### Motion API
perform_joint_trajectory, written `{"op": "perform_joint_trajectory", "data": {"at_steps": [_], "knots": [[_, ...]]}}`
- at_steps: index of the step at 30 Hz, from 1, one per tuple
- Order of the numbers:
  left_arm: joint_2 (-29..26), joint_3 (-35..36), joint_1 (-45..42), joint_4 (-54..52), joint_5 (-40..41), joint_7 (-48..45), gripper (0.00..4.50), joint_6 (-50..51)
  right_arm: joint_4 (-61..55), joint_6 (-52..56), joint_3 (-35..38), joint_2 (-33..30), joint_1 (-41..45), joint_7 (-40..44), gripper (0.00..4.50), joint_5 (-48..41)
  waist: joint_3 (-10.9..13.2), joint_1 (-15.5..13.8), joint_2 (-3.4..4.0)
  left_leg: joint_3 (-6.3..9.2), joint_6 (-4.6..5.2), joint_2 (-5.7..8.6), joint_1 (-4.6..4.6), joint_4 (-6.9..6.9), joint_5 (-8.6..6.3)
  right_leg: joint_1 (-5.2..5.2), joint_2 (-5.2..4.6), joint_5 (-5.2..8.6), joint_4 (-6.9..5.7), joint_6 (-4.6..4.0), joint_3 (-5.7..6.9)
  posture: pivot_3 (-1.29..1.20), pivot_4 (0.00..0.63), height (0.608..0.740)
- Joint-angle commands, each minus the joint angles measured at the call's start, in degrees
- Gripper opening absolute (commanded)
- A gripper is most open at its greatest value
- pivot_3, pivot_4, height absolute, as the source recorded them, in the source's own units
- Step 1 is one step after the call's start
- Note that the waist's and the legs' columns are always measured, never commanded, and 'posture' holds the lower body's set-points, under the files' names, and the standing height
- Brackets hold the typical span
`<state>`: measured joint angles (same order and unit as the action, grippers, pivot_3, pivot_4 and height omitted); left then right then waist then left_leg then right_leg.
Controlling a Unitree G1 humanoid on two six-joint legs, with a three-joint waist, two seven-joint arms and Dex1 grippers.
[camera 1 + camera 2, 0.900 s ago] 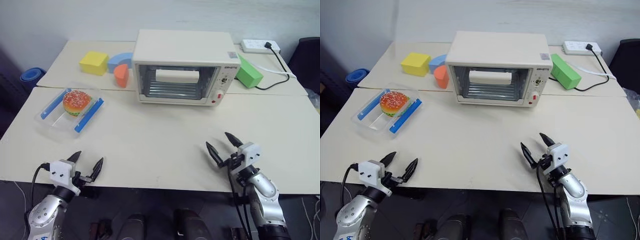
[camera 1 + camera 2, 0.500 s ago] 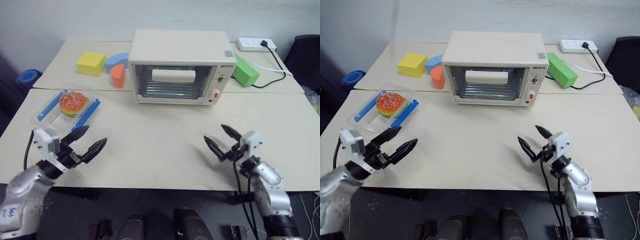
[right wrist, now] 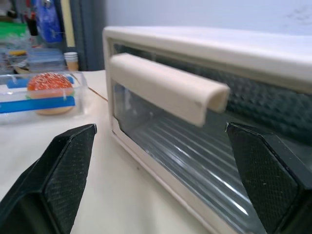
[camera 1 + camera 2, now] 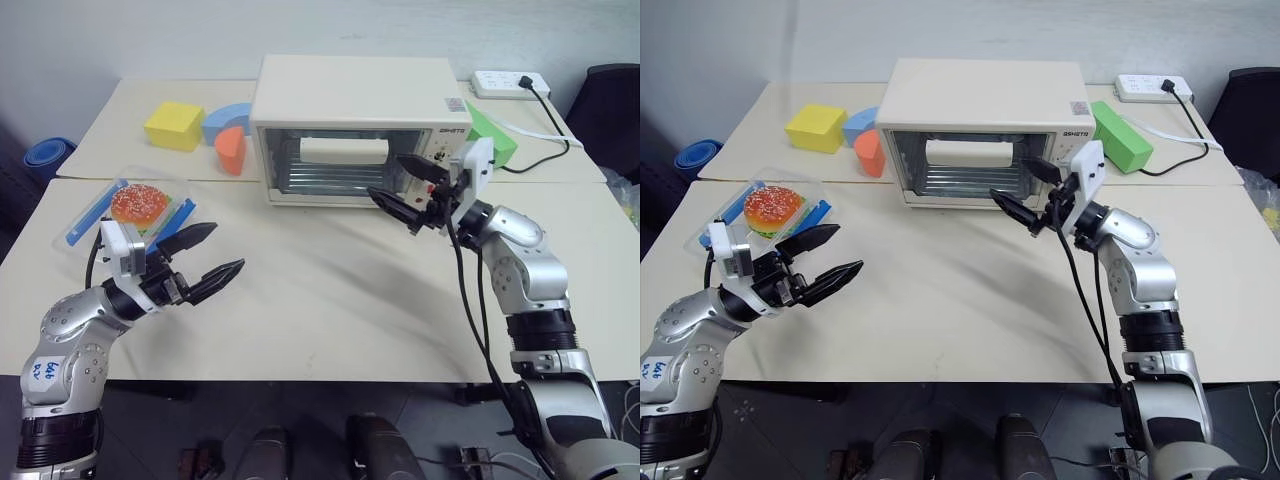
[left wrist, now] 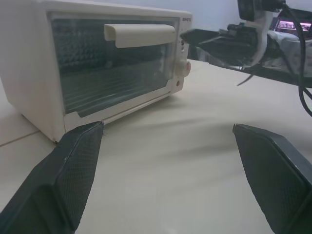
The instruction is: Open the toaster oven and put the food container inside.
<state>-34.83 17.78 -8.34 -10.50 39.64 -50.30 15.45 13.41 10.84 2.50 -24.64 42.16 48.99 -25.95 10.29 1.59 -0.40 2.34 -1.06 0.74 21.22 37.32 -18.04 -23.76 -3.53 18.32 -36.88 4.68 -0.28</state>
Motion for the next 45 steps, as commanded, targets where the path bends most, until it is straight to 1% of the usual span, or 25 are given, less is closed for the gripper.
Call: {"op": "perform_joint_trajectory", "data": {"at_steps": [1, 5, 8, 14, 18, 23, 26, 28, 31, 33, 37, 39, 43, 45], "knots": [[0.6, 1.5, 0.4, -1.5, 1.1, 0.4, 4.50, -0.3, 0.4, -0.8, -0.1, 1.2, 2.3, 1.4, 4.42, 0.1, 0.0, 0.0, 0.00, 0.00, 0.00, 0.00, 0.00, 0.02, 0.00, 0.01, 0.00, 0.00, 0.00, 0.00, 0.00, 0.00, 0.150, 0.740], [1.4, 2.9, 0.1, -0.8, 2.0, 1.4, 4.50, 0.0, 1.7, -0.9, -0.3, 2.4, 3.8, 2.3, 4.42, 0.6, 0.0, 0.3, 0.00, -0.06, 0.01, 0.00, -0.04, 0.10, -0.01, 0.00, 0.00, 0.00, 0.00, 0.00, -0.06, 0.00, 0.150, 0.740], [1.3, 3.5, -0.8, 0.4, 2.1, 1.8, 4.50, 0.4, 0.2, -0.1, -0.8, 2.8, 3.4, 3.5, 4.42, 0.4, 0.0, 0.4, 0.00, -0.06, 0.01, -0.08, -0.06, 0.05, -0.01, -0.06, 0.07, 0.00, -0.07, 0.00, -0.05, 0.00, 0.150, 0.740], [1.3, 4.0, -1.8, 1.3, 2.4, 1.8, 4.50, 1.0, -4.0, 1.1, -0.6, 1.6, -0.3, 5.3, 4.42, 0.1, 0.0, 0.7, 0.00, -0.08, 0.01, -0.11, -0.04, 0.00, 0.00, -0.12, 0.10, 0.00, -0.10, -0.01, -0.06, 0.00, 0.150, 0.740], [0.9, 4.0, -2.3, 2.1, 2.5, 1.0, 4.50, 1.2, -7.2, 1.0, -1.1, 0.3, -3.7, 8.2, 4.42, 0.1, 0.0, 0.4, 0.00, -0.07, 0.00, -0.11, -0.02, 0.00, 0.00, -0.12, 0.09, 0.00, -0.09, -0.01, -0.05, 0.00, 0.150, 0.740], [-0.2, 3.6, -5.8, 5.7, 1.9, -0.7, 4.50, 1.3, -9.4, -0.1, -2.5, -0.7, -6.6, 10.7, 4.42, 1.2, 0.0, 0.1, 0.00, -0.08, 0.00, -0.10, -0.01, 0.02, 0.00, -0.12, 0.08, 0.00, -0.06, -0.01, -0.05, 0.00, 0.150, 0.740], [-0.5, 2.2, -10.3, 10.3, 0.2, -1.3, 3.90, 0.8, -9.4, -1.2, -2.9, -0.4, -7.4, 10.9, 4.50, 2.1, 0.0, 0.1, 0.00, -0.07, 0.00, -0.10, -0.01, 0.03, 0.00, -0.12, 0.10, 0.00, -0.07, -0.01, -0.03, 0.00, 0.150, 0.740], [0.4, 1.1, -15.0, 14.7, -1.5, -0.8, 3.35, -0.4, -9.2, -1.9, -3.1, -0.2, -7.7, 10.9, 4.50, 2.6, 0.0, 0.0, -0.01, -0.06, -0.01, -0.09, -0.02, 0.04, 0.01, -0.12, 0.10, 0.00, -0.08, 0.00, -0.01, 0.00, 0.150, 0.740], [2.3, -1.7, -23.4, 23.2, -6.7, 0.7, 2.45, -4.5, -8.9, -3.0, -3.3, 0.0, -8.2, 11.0, 4.50, 3.4, 0.0, -0.1, -0.02, -0.05, -0.14, -0.05, 0.01, 0.07, 0.08, -0.12, 0.10, 0.00, -0.09, 0.00, 0.01, 0.00, 0.150, 0.740], [4.2, -3.2, -28.4, 28.6, -8.3, 0.0, 1.87, -6.5, -8.9, -3.4, -3.3, 0.1, -8.5, 11.0, 4.50, 3.6, 0.0, 0.0, -0.02, -0.06, -0.15, -0.01, 0.01, 0.08, 0.08, -0.12, 0.08, 0.00, -0.11, 0.00, 0.01, 0.00, 0.150, 0.740], [6.9, -5.7, -35.5, 39.3, -14.1, 0.1, 0.58, -14.5, -9.0, -3.8, -3.2, 0.2, -8.9, 10.7, 4.50, 3.8, 0.0, 0.2, -0.02, -0.16, -0.14, 0.01, 0.04, 0.07, 0.08, -0.14, 0.09, -0.02, -0.26, 0.04, -0.01, 0.00, 0.150, 0.740], [8.7, -6.9, -39.1, 44.9, -16.3, 0.8, 0.02, -16.8, -9.1, -4.0, -3.1, 0.1, -9.2, 10.5, 4.50, 3.8, 0.0, 0.2, -0.04, -0.20, -0.14, 0.01, 0.05, 0.08, 0.08, -0.19, 0.09, -0.02, -0.31, 0.05, 0.00, 0.00, 0.150, 0.740], [10.1, -10.3, -41.2, 49.4, -18.9, -4.6, 0.02, -18.5, -10.1, -4.7, -2.5, -0.6, -11.0, 9.4, 4.50, 4.4, 0.0, 0.1, -0.05, -0.23, -0.13, 0.04, 0.08, 0.17, 0.07, -0.21, 0.08, -0.03, -0.42, 0.06, 0.00, 0.00, 0.150, 0.740], [9.7, -11.1, -41.0, 49.5, -18.9, -7.9, 0.02, -18.1, -11.8, -5.8, -1.5, -1.7, -14.4, 8.6, 4.50, 5.0, 0.0, -0.1, -0.06, -0.21, -0.12, 0.04, 0.08, 0.18, 0.07, -0.21, 0.06, -0.03, -0.45, 0.05, -0.03, 0.00, 0.150, 0.740]]}}
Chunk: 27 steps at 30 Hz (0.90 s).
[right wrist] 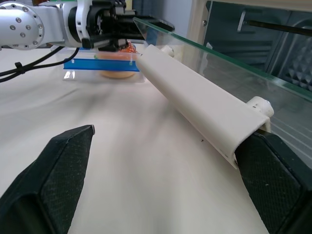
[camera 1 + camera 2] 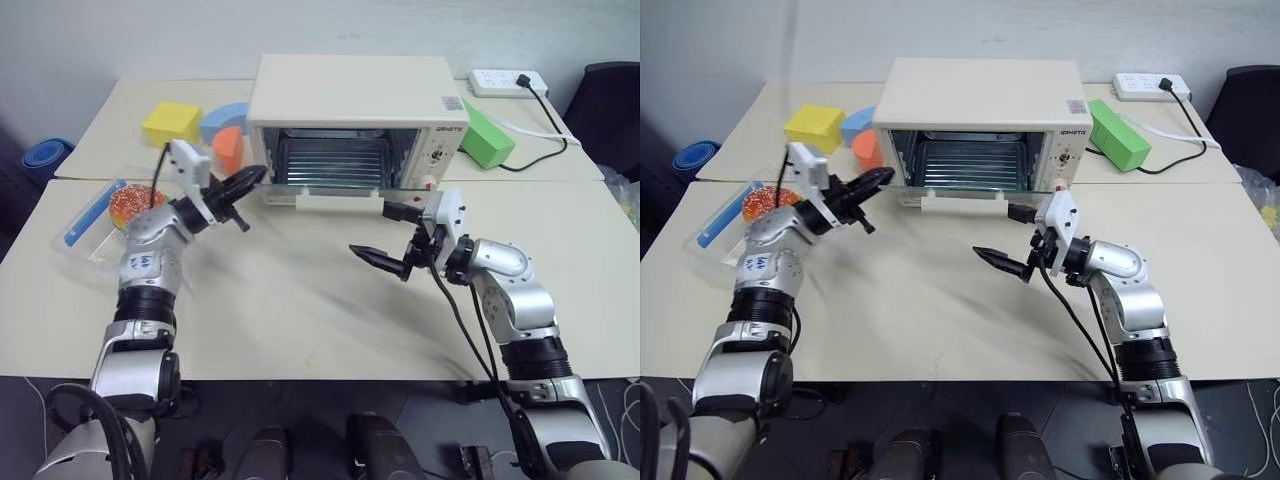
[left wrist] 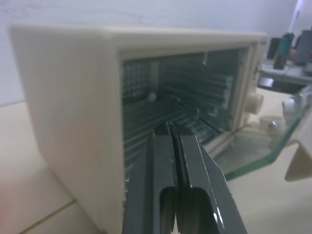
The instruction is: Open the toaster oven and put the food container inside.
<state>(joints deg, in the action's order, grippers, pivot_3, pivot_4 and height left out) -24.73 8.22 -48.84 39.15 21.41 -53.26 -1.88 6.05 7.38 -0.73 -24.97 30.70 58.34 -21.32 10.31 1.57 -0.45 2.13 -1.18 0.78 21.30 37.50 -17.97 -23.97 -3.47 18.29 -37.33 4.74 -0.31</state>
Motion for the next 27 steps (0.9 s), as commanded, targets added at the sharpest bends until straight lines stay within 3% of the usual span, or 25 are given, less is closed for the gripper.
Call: {"op": "perform_joint_trajectory", "data": {"at_steps": [1, 11, 21, 27], "knots": [[-0.6, -1.9, -0.3, -0.4, -0.8, -6.1, 0.02, -0.5, -5.2, -2.7, 2.1, -1.8, -4.3, -1.1, 4.50, 0.4, 0.0, -0.2, 0.00, 0.03, 0.00, 0.01, 0.00, 0.01, 0.00, 0.00, -0.01, 0.00, -0.03, 0.00, 0.00, 0.00, 0.150, 0.740], [-1.4, -7.5, 9.2, -9.8, -8.1, -5.2, 0.02, -2.1, -12.4, -10.4, 14.2, -6.1, -28.6, -3.4, 4.50, -1.5, 0.0, -1.7, -0.03, 0.09, 0.27, 0.15, -0.04, 0.41, -0.15, 0.30, -0.10, -0.09, 0.30, 0.16, -0.06, 0.00, 0.150, 0.740], [0.9, -7.2, 19.3, -18.9, -8.3, 2.1, 0.02, -0.1, -18.5, -9.5, 17.6, -5.8, -32.6, -7.8, 4.50, -5.2, 0.0, -1.5, 0.00, 0.08, 0.31, 0.04, -0.11, 0.43, -0.17, 0.36, -0.05, -0.11, 0.30, 0.21, -0.09, 0.00, 0.150, 0.740], [0.2, 1.9, 33.0, -42.1, 4.9, 5.4, 1.87, 8.6, -20.1, -9.7, 15.3, -5.7, -29.9, -2.4, 4.50, -9.9, 0.0, -1.4, -0.01, 0.11, 0.29, -0.05, -0.09, 0.40, -0.20, 0.35, -0.02, -0.11, 0.36, 0.20, -0.11, 0.00, 0.150, 0.740]]}}
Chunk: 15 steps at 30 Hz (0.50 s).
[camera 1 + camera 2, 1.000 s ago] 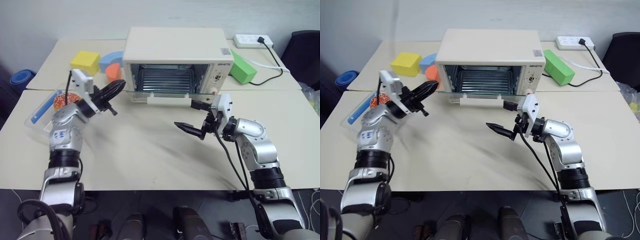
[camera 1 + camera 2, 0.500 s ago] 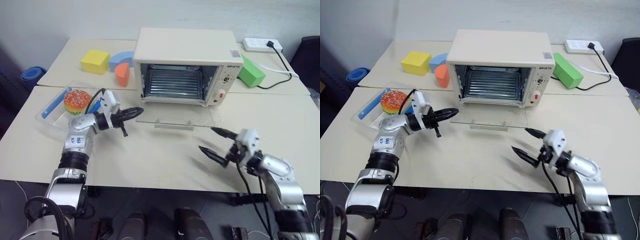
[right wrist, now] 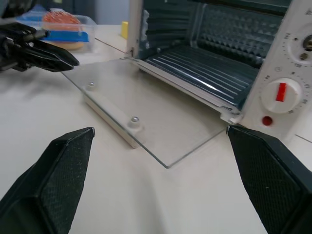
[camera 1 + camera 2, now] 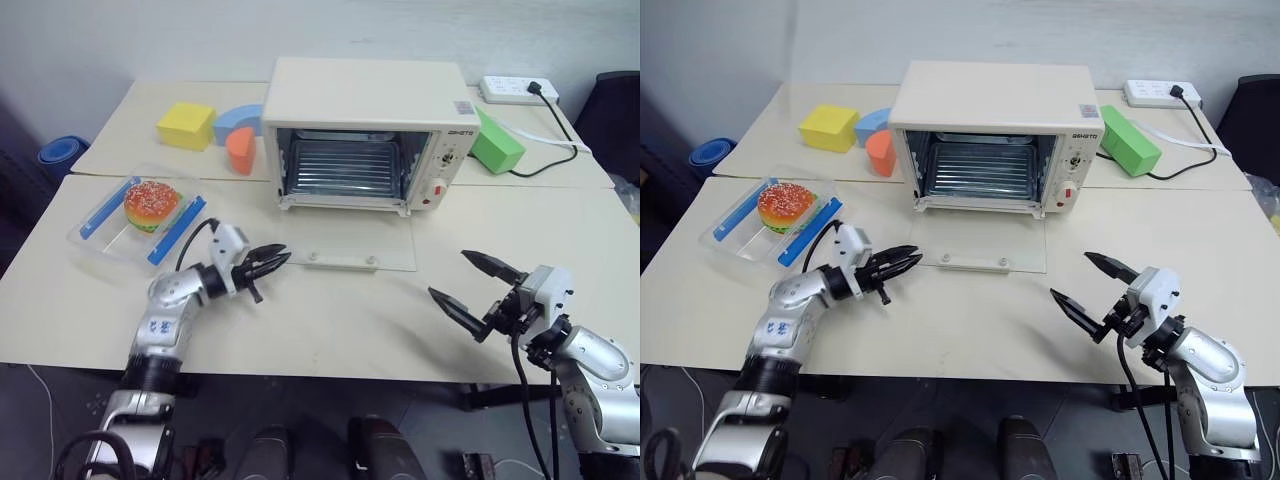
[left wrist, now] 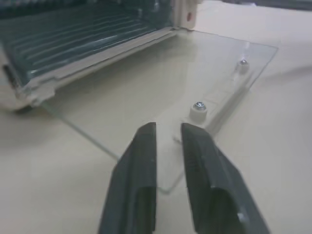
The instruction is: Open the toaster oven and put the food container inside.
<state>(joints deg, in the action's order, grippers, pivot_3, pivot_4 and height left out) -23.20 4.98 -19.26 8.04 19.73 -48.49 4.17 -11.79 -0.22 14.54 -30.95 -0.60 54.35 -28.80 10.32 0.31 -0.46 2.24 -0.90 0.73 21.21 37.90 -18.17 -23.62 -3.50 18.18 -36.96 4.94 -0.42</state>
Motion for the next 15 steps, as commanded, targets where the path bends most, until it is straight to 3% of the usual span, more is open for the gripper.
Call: {"op": "perform_joint_trajectory", "data": {"at_steps": [1, 9, 12, 15], "knots": [[-2.2, 7.3, 5.9, -14.3, 8.3, 1.4, 2.09, 4.0, -2.1, -2.7, -0.3, 0.4, 2.0, 2.1, 4.50, -2.3, 0.0, -0.1, 0.00, 0.02, 0.00, 0.00, 0.00, 0.00, 0.00, 0.01, 0.00, 0.00, 0.01, 0.00, 0.01, 0.00, 0.150, 0.740], [-5.7, 34.7, 31.2, -29.4, 19.3, 11.8, 4.42, 12.2, 1.0, -5.1, -6.6, 2.2, 9.3, 9.5, 4.50, -4.3, 0.0, 0.0, 0.01, 0.07, 0.14, -0.09, -0.10, -0.13, -0.13, 0.06, 0.00, 0.06, 0.13, -0.10, 0.03, 0.00, 0.150, 0.740], [-5.1, 42.7, 37.8, -26.4, 21.7, 15.0, 4.49, 14.9, 0.9, -4.4, -8.7, 3.1, 12.0, 10.1, 4.50, -4.4, 0.0, -0.3, 0.01, 0.13, 0.24, -0.09, -0.12, -0.13, -0.20, 0.17, -0.04, 0.06, 0.26, -0.12, 0.08, 0.00, 0.150, 0.740], [-5.5, 45.8, 41.0, -22.9, 21.0, 16.2, 4.49, 15.8, 0.8, -4.6, -10.2, 3.6, 13.1, 10.5, 4.50, -4.0, 0.0, -0.6, 0.00, 0.20, 0.26, -0.08, -0.12, -0.13, -0.22, 0.22, -0.05, 0.07, 0.34, -0.12, 0.13, 0.00, 0.150, 0.740]]}}
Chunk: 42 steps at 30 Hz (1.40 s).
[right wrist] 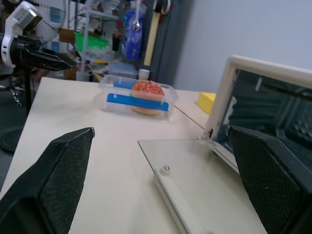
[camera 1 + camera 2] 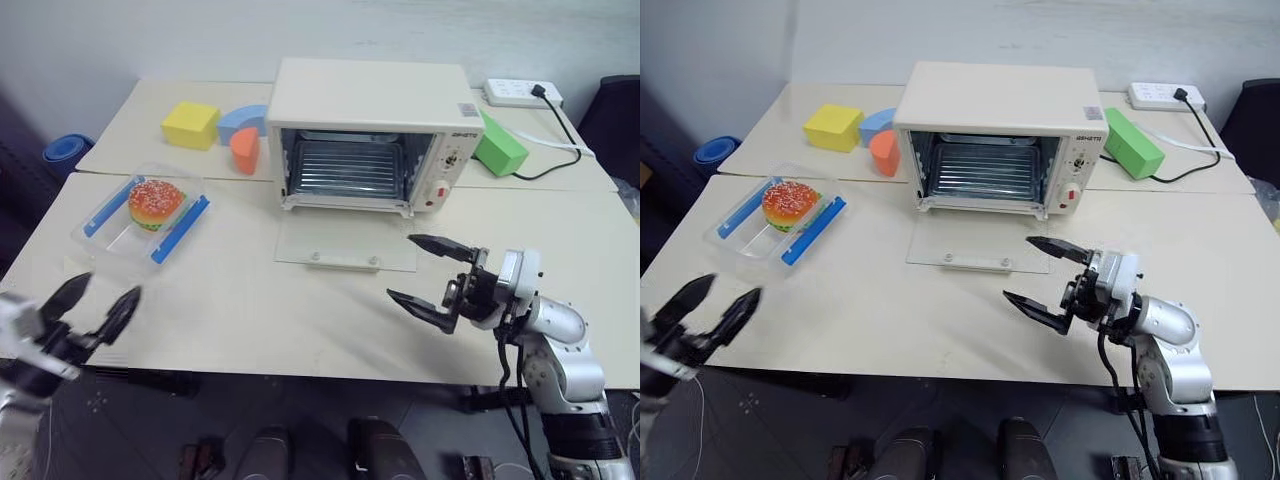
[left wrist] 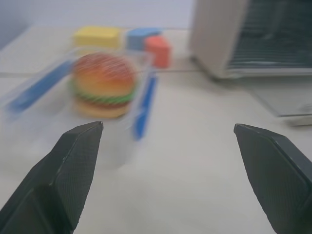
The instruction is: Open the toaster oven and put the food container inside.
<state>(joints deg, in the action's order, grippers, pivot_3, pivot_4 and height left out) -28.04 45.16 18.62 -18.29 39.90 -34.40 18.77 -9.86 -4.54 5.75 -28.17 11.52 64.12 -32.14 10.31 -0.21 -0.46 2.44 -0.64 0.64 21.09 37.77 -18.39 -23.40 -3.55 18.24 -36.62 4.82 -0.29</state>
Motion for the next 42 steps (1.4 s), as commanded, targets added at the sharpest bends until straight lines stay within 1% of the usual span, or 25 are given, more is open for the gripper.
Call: {"op": "perform_joint_trajectory", "data": {"at_steps": [1, 3, 4, 7, 10, 12, 14, 15, 16, 17, 19, 23, 26, 31, 35, 38, 39, 42], "knots": [[-0.7, 6.0, 3.4, 3.8, 0.8, 2.4, 4.49, 1.3, -1.1, -0.5, -1.7, 0.9, 1.2, 0.7, 4.50, -0.4, 0.0, -0.1, 0.00, 0.01, 0.00, 0.00, 0.01, -0.01, 0.00, 0.01, 0.00, 0.01, 0.02, -0.01, 0.02, 0.00, 0.150, 0.740], [-1.1, 6.8, 2.9, 3.7, 3.0, 3.1, 4.49, 2.6, -1.0, -0.6, -2.0, 1.1, 1.7, 0.3, 4.50, 0.0, 0.0, -0.1, 0.00, 0.02, 0.01, 0.00, 0.03, -0.01, -0.01, 0.01, -0.01, 0.01, 0.08, -0.02, 0.02, 0.00, 0.150, 0.740], [-1.9, 6.8, 0.9, 2.8, 4.1, 6.3, 4.49, 4.9, -0.9, -0.7, -2.1, 1.0, 2.2, 0.0, 4.50, 0.4, 0.0, -0.1, -0.01, 0.02, 0.01, 0.00, 0.03, -0.01, -0.02, 0.01, -0.01, 0.01, 0.08, -0.02, 0.02, 0.00, 0.150, 0.740], [-6.5, 5.7, -7.7, 2.7, 9.6, 17.7, 4.49, 16.8, -1.1, 0.6, -1.6, -0.3, 3.5, -0.8, 4.50, 0.6, 0.0, -0.6, -0.04, 0.13, -0.01, 0.00, 0.06, -0.01, -0.01, 0.00, -0.01, 0.01, 0.05, -0.02, 0.09, 0.00, 0.150, 0.740], [-10.3, 5.8, -17.4, 7.5, 15.8, 30.7, 4.49, 30.6, -1.2, 1.2, -1.4, -1.0, 3.7, -1.2, 4.50, 0.7, 0.0, -0.8, -0.07, 0.18, -0.06, 0.00, 0.04, -0.01, 0.02, 0.00, -0.01, 0.00, -0.06, -0.03, 0.11, 0.00, 0.150, 0.740], [-13.6, 3.8, -23.8, 11.0, 16.0, 37.0, 4.49, 38.4, -1.6, 1.6, -1.5, -1.4, 3.6, -1.7, 4.50, 0.8, 0.0, -0.6, -0.08, 0.15, -0.08, 0.06, 0.02, -0.01, -0.01, -0.07, -0.01, 0.00, -0.20, -0.02, 0.07, 0.00, 0.150, 0.740], [-16.2, 1.1, -28.9, 14.5, 15.5, 40.4, 4.49, 45.4, -2.2, 1.9, -1.7, -1.5, 3.4, -2.1, 4.50, 0.9, 0.0, -0.1, -0.08, 0.11, -0.12, 0.08, 0.06, -0.03, -0.03, -0.18, 0.01, 0.01, -0.27, -0.03, 0.04, 0.00, 0.150, 0.740], [-16.6, 0.3, -32.0, 16.8, 15.5, 42.1, 4.49, 48.1, -2.7, 2.1, -1.8, -1.5, 3.1, -2.4, 4.50, 1.0, 0.0, 0.1, -0.08, 0.12, -0.14, 0.08, 0.09, -0.03, -0.02, -0.21, 0.02, 0.01, -0.27, -0.04, 0.05, 0.00, 0.150, 0.740], [-17.0, -1.0, -34.4, 18.6, 14.4, 43.0, 4.49, 49.7, -3.1, 2.3, -1.9, -1.5, 2.9, -2.6, 4.50, 1.1, 0.0, 0.3, -0.08, 0.12, -0.37, 0.10, 0.11, -0.04, 0.11, -0.23, 0.02, 0.01, -0.27, -0.04, 0.07, 0.00, 0.150, 0.740], [-17.8, -2.6, -36.4, 20.2, 13.0, 43.4, 4.49, 51.0, -3.6, 2.4, -1.9, -1.6, 2.7, -2.9, 4.50, 1.2, 0.0, 0.5, -0.08, 0.09, -0.39, 0.11, 0.12, -0.04, 0.12, -0.24, 0.02, 0.01, -0.27, -0.04, 0.05, 0.00, 0.150, 0.740], [-17.4, -3.8, -40.4, 23.3, 11.4, 43.9, 4.49, 51.7, -4.4, 2.7, -1.9, -1.7, 2.1, -3.5, 4.50, 1.4, 0.0, 0.6, -0.10, 0.03, -0.42, 0.12, 0.11, -0.03, 0.13, -0.24, 0.02, 0.01, -0.28, -0.03, 0.03, 0.00, 0.150, 0.740], [-16.9, -6.2, -45.0, 27.7, 8.2, 43.0, 4.49, 52.3, -5.7, 3.0, -1.9, -1.9, 0.9, -4.8, 4.50, 1.8, 0.0, 0.6, -0.11, 0.02, -0.49, 0.11, 0.12, -0.03, 0.17, -0.28, 0.03, 0.01, -0.29, -0.03, 0.03, 0.00, 0.150, 0.740], [-17.6, -7.6, -45.7, 28.8, 5.5, 42.2, 3.95, 52.5, -6.5, 3.1, -1.6, -1.8, 0.1, -5.8, 4.50, 2.0, 0.0, 0.5, -0.11, 0.02, -0.54, 0.11, 0.11, -0.03, 0.19, -0.28, 0.03, 0.01, -0.30, -0.03, 0.03, 0.00, 0.150, 0.740], [-19.8, -9.4, -44.9, 29.6, 1.7, 38.4, 2.48, 51.1, -6.6, 2.1, -1.2, -1.9, -0.4, -7.2, 4.50, 3.0, 0.0, 0.6, -0.11, -0.01, -0.55, 0.10, 0.09, -0.04, 0.19, -0.28, 0.03, 0.01, -0.31, -0.03, -0.01, 0.00, 0.150, 0.740], [-21.3, -9.5, -46.4, 31.7, -0.1, 34.9, 1.28, 49.7, -6.3, 1.7, -0.9, -2.0, -0.4, -7.5, 4.50, 3.4, 0.0, 0.5, -0.12, 0.00, -0.56, 0.10, 0.10, -0.04, 0.20, -0.28, 0.03, 0.01, -0.30, -0.04, 0.00, 0.00, 0.150, 0.740], [-23.7, -12.0, -47.7, 32.0, -1.7, 30.8, 0.33, 48.5, -6.4, 1.5, -0.2, -2.5, -1.1, -7.4, 4.50, 3.5, 0.0, 0.4, -0.12, 0.01, -0.56, 0.10, 0.11, -0.04, 0.20, -0.29, 0.03, 0.01, -0.29, -0.04, 0.00, 0.00, 0.150, 0.740], [-24.5, -13.2, -48.4, 31.7, -1.9, 29.1, 0.25, 48.6, -6.3, 1.4, 0.1, -2.8, -1.4, -7.4, 4.50, 3.5, 0.0, 0.4, -0.13, 0.03, -0.56, 0.10, 0.12, -0.04, 0.20, -0.29, 0.02, 0.01, -0.29, -0.03, 0.00, 0.00, 0.150, 0.740], [-26.9, -17.8, -49.9, 28.6, -2.3, 23.5, 0.25, 49.3, -6.4, 1.1, 1.3, -3.7, -2.6, -7.5, 4.50, 3.5, 0.0, 0.1, -0.19, 0.09, -0.56, 0.12, 0.17, -0.03, 0.19, -0.28, -0.01, 0.01, -0.27, -0.04, 0.04, 0.00, 0.150, 0.740]]}}
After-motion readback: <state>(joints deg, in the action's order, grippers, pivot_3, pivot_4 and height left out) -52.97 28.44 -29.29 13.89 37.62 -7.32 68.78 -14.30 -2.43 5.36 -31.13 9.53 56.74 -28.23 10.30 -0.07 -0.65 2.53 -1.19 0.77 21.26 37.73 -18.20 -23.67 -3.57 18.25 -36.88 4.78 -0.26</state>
